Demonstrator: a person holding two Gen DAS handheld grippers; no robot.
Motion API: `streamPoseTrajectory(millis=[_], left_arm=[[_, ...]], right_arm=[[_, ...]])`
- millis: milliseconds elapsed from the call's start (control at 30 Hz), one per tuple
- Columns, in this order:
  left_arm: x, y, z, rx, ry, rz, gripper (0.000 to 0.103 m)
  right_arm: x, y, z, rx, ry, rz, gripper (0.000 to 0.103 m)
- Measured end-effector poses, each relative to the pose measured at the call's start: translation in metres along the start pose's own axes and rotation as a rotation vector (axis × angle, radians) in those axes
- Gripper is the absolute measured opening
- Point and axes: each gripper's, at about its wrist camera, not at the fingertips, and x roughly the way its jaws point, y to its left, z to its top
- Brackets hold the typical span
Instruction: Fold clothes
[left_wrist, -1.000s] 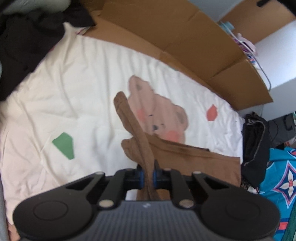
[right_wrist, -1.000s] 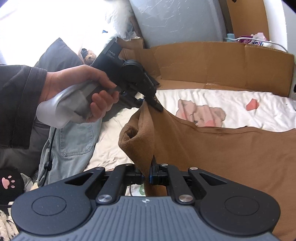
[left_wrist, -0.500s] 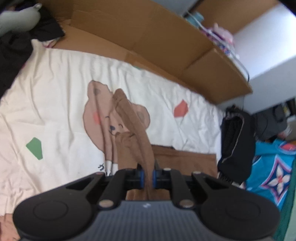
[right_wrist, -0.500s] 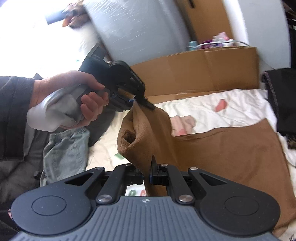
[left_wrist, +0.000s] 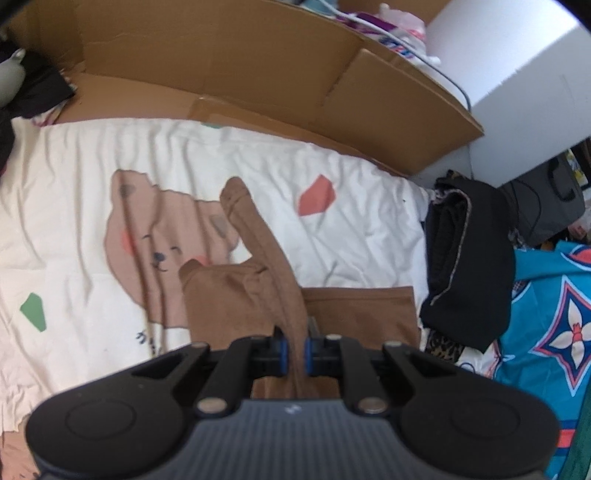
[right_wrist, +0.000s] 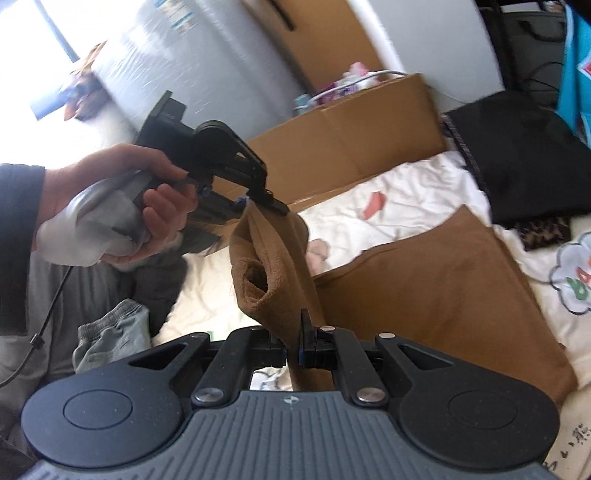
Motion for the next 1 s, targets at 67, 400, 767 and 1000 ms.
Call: streamPoseTrajectory(millis=[67,400,767,1000], left_arm=[[0.006,-0.01,-0.002,-0.003,-0.002,0.001,0.009],[0.04,-0.039,-0.012,0.01,0.011,0.05,0.009],[0.081,-0.061,-0.021,0.019,0.034,0.077,0.009],[0.105,-0.071,-0.025,0.012,0.041,0.061,0.01]], right_arm=[[-0.001,-0.009,0.0,0.018,-0.004,-0.008,0.004],[0.001,-0.051,-0.012,0.09,0.004,-0.062,0.004],[0.007,-0.087,-0.027,0.174,0.004,-0.117,0.003],[0.012,-0.108,-0.038,0.246,0.009,-0.15,0.002]])
